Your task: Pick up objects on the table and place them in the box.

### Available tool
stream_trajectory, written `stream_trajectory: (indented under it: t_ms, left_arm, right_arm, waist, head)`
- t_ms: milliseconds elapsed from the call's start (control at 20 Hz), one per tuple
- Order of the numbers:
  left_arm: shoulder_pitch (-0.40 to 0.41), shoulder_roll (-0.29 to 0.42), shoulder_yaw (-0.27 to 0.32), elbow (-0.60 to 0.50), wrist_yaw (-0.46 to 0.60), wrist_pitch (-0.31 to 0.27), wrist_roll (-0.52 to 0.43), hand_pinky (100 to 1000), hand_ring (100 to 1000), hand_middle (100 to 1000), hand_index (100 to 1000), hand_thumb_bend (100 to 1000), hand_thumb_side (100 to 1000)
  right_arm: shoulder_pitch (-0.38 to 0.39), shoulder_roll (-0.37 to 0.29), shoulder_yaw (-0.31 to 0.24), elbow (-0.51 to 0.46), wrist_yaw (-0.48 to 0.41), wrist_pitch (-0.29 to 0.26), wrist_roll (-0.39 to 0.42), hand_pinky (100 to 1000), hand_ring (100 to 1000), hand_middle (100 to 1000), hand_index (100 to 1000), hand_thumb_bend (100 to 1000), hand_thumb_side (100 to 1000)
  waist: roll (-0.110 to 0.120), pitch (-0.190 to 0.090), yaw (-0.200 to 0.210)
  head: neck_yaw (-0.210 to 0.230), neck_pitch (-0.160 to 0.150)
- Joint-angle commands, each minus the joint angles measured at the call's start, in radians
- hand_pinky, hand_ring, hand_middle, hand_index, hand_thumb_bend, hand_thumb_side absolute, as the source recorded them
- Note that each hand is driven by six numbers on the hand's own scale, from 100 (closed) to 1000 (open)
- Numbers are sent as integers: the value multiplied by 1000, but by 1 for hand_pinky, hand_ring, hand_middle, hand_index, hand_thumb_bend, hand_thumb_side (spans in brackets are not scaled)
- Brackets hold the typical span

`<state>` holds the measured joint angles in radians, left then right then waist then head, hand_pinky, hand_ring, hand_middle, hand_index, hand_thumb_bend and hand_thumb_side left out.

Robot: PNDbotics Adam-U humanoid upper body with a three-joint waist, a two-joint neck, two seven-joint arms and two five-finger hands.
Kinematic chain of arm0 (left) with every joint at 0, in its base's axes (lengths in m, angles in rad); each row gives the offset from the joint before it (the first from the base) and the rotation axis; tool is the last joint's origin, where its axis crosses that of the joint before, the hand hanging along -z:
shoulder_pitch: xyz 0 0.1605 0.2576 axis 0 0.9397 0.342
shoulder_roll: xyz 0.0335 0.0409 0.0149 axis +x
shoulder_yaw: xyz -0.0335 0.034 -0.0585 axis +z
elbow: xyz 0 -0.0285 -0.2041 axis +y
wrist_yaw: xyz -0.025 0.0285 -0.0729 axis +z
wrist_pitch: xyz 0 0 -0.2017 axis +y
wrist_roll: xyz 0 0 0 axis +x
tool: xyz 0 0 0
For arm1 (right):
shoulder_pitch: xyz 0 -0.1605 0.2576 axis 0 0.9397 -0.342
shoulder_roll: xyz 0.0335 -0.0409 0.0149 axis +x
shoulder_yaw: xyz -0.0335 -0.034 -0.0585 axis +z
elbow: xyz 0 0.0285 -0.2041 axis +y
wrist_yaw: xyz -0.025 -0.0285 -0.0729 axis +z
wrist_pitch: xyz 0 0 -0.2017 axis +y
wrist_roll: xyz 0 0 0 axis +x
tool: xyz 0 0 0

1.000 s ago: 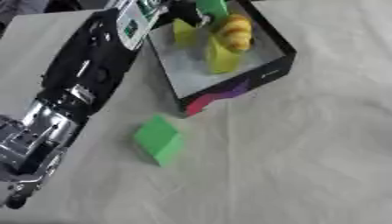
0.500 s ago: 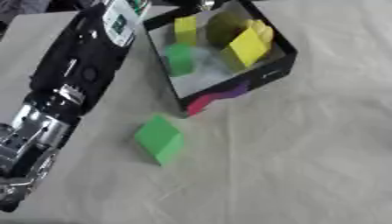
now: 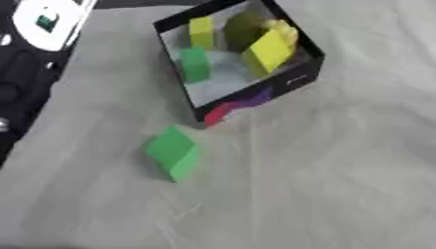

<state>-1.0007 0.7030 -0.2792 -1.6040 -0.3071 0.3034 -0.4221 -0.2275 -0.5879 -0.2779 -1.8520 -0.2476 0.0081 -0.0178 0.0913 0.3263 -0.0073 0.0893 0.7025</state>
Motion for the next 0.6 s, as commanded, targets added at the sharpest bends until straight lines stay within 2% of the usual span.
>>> stream_trajectory:
  t_ms: [50, 150, 250, 350, 500, 600]
  left_arm:
    - [61, 126, 25, -197, 102, 28, -6, 794, 731, 719, 808, 368, 494]
    - [126, 176, 39, -293, 155, 40, -9, 794, 735, 721, 805, 375, 490]
    - [187, 227, 43, -368, 195, 25, -30, 794, 737, 723, 805, 390, 490]
    - [231, 271, 41, -389, 244, -54, -70, 792, 738, 723, 803, 403, 473]
    - [283, 324, 46, -395, 297, -207, -133, 792, 740, 725, 803, 409, 483]
    - [305, 346, 47, -396, 330, -283, -165, 792, 741, 727, 806, 413, 481]
  right_arm:
    - [2, -37, -17, -11, 4, -4, -8, 804, 710, 682, 831, 100, 659]
    - [3, -36, -16, -11, 5, -6, -8, 804, 710, 682, 831, 100, 658]
    - [4, -36, -17, -12, 5, -8, -8, 804, 710, 683, 831, 100, 656]
    - [7, -37, -18, -12, 5, -12, -10, 804, 710, 683, 831, 100, 655]
    - [11, -37, -19, -12, 5, -17, -12, 804, 711, 683, 832, 100, 653]
    - [12, -36, -19, -12, 4, -19, -12, 805, 711, 684, 832, 100, 652]
  waist:
    - [-23, -43, 10]
    - [-28, -42, 16]
    - [-33, -41, 19]
    - [-39, -40, 19]
    - [-47, -39, 19]
    - [-50, -39, 20]
  head:
    - [-9, 9]
    - [-10, 13]
    - [-15, 15]
    - [-19, 18]
    - [-24, 19]
    - [-27, 18]
